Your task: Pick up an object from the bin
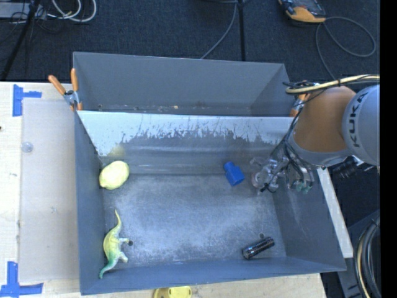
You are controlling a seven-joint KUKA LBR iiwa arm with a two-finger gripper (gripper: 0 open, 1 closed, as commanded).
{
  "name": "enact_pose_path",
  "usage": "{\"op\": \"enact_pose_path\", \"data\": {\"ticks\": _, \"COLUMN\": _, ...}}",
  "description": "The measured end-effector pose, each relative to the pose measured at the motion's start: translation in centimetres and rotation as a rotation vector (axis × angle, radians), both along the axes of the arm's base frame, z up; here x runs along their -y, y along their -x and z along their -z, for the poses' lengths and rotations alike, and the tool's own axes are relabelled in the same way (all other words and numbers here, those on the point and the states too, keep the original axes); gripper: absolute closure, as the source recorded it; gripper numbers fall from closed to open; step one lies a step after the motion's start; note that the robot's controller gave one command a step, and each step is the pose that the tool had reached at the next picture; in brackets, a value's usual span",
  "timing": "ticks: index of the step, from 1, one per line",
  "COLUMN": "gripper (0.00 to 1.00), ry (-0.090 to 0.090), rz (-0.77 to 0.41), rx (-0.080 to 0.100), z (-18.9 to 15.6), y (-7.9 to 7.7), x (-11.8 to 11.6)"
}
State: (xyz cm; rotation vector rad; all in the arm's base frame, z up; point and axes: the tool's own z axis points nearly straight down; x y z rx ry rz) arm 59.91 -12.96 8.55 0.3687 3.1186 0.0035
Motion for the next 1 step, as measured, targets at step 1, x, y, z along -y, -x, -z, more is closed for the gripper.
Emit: {"op": "enact_pose_path", "data": {"ticks": 1, "gripper": 1.00, "ry": 0.000, "rz": 0.000, "rx": 0.002, "z": -1.28, "y": -0.06, "x": 0.01}}
